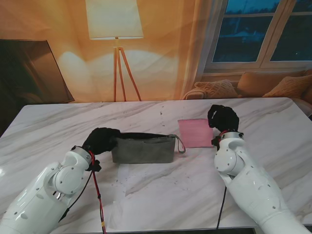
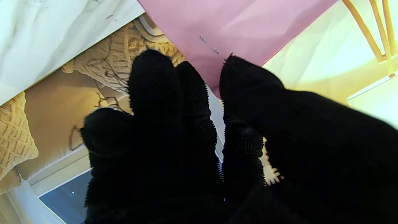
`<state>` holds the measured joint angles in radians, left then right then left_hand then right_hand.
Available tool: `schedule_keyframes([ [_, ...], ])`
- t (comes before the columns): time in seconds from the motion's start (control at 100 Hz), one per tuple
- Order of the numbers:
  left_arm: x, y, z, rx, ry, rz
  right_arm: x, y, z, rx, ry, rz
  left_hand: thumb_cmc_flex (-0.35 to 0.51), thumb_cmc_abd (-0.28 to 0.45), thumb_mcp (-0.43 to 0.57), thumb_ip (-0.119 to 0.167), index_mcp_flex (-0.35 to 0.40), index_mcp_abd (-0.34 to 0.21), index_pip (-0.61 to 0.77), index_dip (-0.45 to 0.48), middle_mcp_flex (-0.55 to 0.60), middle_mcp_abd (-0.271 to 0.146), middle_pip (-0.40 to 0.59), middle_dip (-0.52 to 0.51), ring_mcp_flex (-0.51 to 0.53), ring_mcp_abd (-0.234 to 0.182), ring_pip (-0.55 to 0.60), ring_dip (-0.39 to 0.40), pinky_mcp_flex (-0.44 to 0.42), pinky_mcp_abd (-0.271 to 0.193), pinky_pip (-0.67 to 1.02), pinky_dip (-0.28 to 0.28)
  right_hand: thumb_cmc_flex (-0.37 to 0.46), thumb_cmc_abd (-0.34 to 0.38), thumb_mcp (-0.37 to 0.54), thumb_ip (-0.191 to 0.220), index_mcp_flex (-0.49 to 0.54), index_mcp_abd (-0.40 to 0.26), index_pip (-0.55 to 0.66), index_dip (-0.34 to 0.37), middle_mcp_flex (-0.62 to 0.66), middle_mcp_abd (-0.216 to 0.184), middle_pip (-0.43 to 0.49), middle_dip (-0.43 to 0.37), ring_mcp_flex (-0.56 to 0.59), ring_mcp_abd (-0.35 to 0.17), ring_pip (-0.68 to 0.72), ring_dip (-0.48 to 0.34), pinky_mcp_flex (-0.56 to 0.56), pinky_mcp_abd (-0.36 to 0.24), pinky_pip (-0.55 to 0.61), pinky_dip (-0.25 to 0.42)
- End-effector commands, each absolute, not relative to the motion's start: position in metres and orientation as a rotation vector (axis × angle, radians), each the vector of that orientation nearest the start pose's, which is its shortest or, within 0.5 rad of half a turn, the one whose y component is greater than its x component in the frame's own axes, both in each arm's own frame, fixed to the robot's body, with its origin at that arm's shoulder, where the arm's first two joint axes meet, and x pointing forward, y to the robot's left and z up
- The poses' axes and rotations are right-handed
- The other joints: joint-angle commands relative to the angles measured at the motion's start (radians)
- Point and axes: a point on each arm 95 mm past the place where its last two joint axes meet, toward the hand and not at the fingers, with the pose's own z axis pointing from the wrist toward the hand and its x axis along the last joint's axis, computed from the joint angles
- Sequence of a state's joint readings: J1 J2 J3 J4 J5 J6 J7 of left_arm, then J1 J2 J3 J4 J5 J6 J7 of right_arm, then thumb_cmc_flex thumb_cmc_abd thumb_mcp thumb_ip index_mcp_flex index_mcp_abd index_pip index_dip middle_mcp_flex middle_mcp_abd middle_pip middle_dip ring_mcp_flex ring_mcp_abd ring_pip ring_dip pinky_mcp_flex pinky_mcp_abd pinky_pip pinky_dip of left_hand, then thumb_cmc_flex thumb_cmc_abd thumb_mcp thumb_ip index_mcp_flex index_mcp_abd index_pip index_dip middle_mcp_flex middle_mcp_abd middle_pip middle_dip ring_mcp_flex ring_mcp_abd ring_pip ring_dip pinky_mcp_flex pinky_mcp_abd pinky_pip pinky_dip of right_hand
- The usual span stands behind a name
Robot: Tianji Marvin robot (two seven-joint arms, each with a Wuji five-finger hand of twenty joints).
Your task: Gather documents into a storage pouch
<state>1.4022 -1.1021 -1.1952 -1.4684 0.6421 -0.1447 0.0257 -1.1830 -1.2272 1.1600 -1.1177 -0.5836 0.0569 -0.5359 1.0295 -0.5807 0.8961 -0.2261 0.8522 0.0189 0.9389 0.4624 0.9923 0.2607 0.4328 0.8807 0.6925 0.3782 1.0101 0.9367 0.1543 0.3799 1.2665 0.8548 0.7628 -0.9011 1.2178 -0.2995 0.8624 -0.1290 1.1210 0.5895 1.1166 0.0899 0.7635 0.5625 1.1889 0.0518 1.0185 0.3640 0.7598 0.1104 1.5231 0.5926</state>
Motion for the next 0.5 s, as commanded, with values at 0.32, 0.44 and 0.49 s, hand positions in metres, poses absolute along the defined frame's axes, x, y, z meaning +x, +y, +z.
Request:
schedule_keyframes([
  [0.32, 0.449, 0.010, -0.295, -1.380, 1.361, -1.791, 0.506, -0.055, -0.265, 1.256, 0.674, 1.703, 0.061, 0.039, -0.017, 0.013, 0.044, 0.001, 0.037, 0.055, 0.042, -0.015, 0.008, 0.024, -0.003, 0.064, 0.005, -0.005, -0.035, -0.070, -0.003, -0.024, 0.066, 0.020, 0.096, 0.039, 0.095, -0.099, 0.081, 0.018, 0.057, 0.009, -0.007, 0.014, 0.054, -0.018, -0.010, 0.014, 0.053, -0.016, -0.035, -0.011],
  [0.44, 0.450, 0.010, -0.295, -1.382, 1.372, -1.785, 0.505, -0.058, -0.259, 1.240, 0.660, 1.714, 0.061, 0.040, -0.021, 0.013, 0.043, 0.000, 0.036, 0.059, 0.043, -0.015, 0.010, 0.026, -0.002, 0.062, 0.008, -0.003, -0.035, -0.069, -0.002, -0.024, 0.063, 0.018, 0.099, 0.038, 0.095, -0.099, 0.082, 0.016, 0.061, 0.007, -0.012, 0.013, 0.062, -0.026, -0.025, 0.012, 0.072, -0.017, -0.060, -0.025],
  [0.49, 0.450, 0.010, -0.295, -1.385, 1.377, -1.784, 0.504, -0.059, -0.255, 1.229, 0.653, 1.721, 0.062, 0.040, -0.021, 0.014, 0.043, 0.000, 0.035, 0.060, 0.043, -0.014, 0.010, 0.027, -0.002, 0.063, 0.010, -0.002, -0.034, -0.070, -0.001, -0.024, 0.064, 0.018, 0.099, 0.038, 0.095, -0.099, 0.082, 0.016, 0.060, 0.007, -0.013, 0.013, 0.063, -0.028, -0.028, 0.012, 0.075, -0.019, -0.066, -0.028],
])
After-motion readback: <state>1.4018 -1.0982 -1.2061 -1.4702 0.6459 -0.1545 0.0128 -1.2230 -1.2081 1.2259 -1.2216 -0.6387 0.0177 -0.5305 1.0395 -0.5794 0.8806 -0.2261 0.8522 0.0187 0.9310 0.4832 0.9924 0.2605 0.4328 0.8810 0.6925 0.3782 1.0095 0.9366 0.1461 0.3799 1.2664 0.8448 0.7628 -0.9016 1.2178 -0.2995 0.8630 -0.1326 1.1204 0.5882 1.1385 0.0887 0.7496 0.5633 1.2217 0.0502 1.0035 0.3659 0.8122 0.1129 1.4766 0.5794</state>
